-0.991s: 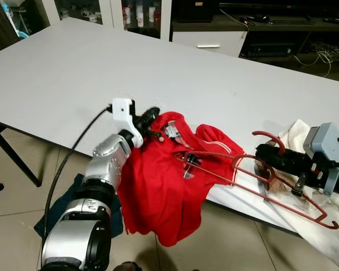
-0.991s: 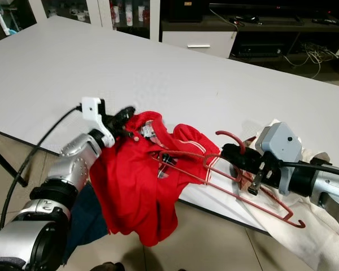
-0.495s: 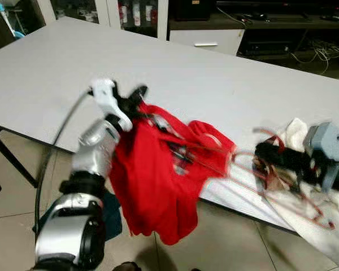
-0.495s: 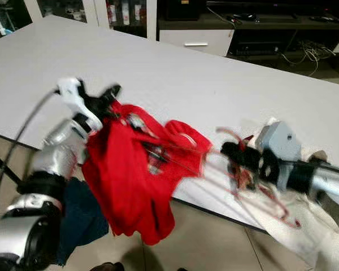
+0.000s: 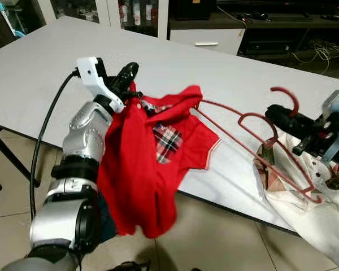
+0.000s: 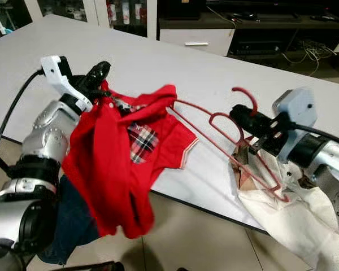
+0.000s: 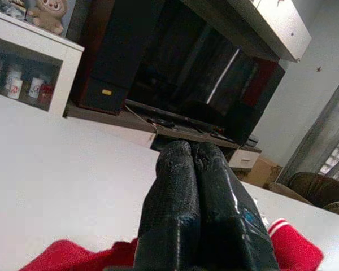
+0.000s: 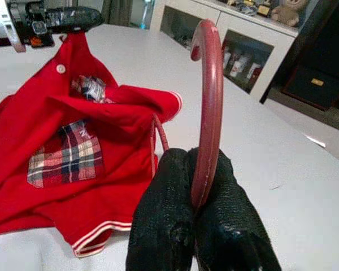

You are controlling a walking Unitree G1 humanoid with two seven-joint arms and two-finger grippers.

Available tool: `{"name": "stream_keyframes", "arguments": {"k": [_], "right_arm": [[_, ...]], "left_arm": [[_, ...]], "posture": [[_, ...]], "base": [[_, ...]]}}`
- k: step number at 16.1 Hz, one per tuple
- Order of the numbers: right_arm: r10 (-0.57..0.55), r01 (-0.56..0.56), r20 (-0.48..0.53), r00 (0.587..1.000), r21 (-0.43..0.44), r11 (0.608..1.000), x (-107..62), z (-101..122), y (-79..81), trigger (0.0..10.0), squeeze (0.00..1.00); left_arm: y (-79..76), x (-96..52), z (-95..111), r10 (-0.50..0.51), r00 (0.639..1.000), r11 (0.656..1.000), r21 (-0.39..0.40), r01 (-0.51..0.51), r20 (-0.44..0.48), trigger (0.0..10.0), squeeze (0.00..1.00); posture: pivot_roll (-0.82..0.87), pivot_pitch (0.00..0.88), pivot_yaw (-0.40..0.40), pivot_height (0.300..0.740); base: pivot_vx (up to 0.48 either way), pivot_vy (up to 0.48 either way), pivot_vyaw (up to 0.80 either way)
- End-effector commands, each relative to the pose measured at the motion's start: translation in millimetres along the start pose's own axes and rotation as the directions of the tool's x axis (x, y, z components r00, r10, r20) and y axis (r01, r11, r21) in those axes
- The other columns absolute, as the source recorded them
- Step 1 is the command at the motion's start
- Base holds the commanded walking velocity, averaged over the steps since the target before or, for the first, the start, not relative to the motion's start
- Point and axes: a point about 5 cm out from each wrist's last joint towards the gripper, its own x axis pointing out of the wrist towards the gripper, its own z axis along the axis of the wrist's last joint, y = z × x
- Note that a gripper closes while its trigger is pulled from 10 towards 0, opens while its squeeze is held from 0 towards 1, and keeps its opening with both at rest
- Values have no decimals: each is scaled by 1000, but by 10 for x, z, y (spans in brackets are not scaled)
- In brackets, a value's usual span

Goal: Hang hanger

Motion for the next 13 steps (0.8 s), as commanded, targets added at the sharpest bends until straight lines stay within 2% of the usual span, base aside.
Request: {"name": "stream_keyframes", "arguments": {"k": [1,6,10,13], "right_arm": [[-25,25,24,999,0,1000,-44,60,-35,10000,0],[107,-106,18,994,-37,994,-159,100,67,10000,0],[48,-47,24,999,-49,998,-173,177,-107,10000,0],[3,-3,73,997,-2,1000,-176,238,-233,10000,0]], "left_arm": [[-16,51,81,-11,1000,1000,20,11,17,0,0],[28,136,216,-27,1000,996,82,27,0,0,0],[43,147,239,-26,1000,995,96,26,8,0,0],[12,78,24,-26,1000,998,63,27,-12,0,0]], "posture": [[0,104,-32,740],[-8,94,-40,740],[-6,88,-53,740],[-1,85,-67,740]], "base": [[0,0,0],[0,0,0],[0,0,0],[0,0,0]]}}
